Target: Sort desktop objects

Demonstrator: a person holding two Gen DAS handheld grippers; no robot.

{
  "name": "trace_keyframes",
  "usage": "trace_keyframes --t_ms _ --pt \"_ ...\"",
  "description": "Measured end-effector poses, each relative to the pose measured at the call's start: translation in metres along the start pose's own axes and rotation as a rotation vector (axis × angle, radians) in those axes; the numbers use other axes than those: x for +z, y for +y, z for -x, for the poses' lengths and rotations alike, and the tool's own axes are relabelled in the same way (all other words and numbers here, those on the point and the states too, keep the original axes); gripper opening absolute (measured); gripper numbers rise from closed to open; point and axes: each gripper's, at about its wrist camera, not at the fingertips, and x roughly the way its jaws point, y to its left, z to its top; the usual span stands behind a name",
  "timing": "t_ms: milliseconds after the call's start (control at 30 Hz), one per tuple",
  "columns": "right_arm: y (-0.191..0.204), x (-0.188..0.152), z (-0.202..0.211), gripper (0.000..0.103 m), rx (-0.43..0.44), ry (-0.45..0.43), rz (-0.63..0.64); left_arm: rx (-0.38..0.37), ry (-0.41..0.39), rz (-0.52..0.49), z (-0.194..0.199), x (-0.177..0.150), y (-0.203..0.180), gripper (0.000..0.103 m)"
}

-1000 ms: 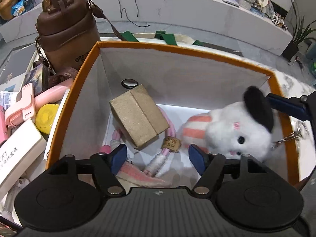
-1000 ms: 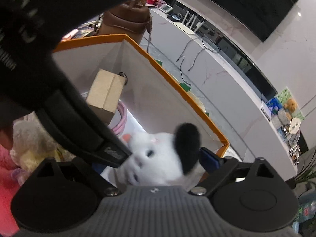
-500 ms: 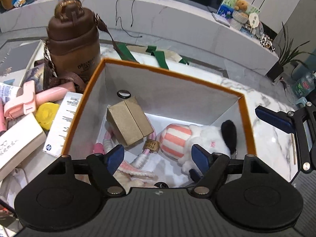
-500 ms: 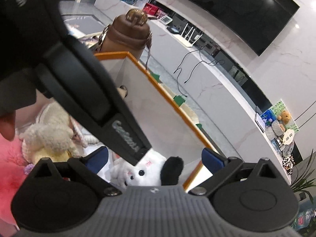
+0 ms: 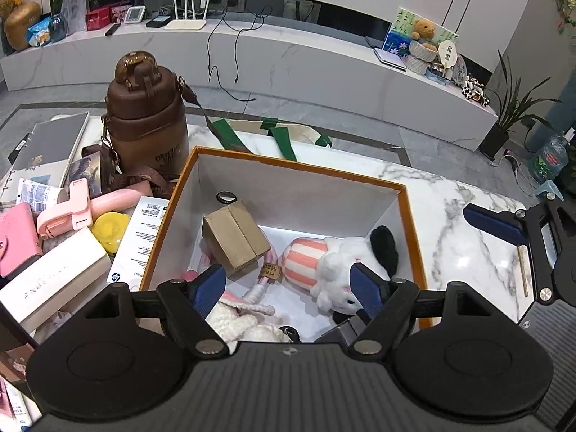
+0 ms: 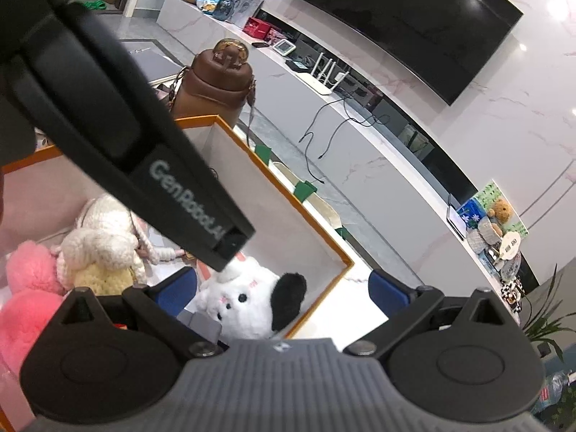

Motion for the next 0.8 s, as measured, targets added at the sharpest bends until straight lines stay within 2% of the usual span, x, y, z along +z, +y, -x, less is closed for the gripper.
trace_keyframes --t_ms 233,400,633,700,800 --pt "-0.008 0.005 0.014 0.102 -0.002 -0.024 -0.087 0.029 -0.045 -0.029 0.023 -0.004 -0.007 0.089" --pt "-0.006 0.005 0.016 0.102 0.058 -0.005 -0.224 0.039 -0.065 -0.043 0.030 -0.005 -0.007 0.090" --pt "-0.001 0.002 0.035 0.102 0.090 -0.054 -0.383 0.091 -0.188 -0.029 0.055 -0.010 0.003 0.090" --pt "0.000 0.002 0.041 0.102 0.082 -0.074 -0.402 0.113 -0.211 -0.046 0.063 -0.013 0.001 0.090" --pt "0.004 -0.003 0.057 0.102 0.069 -0.085 -0.407 0.170 -0.228 -0.122 0.072 -0.024 -0.009 0.091"
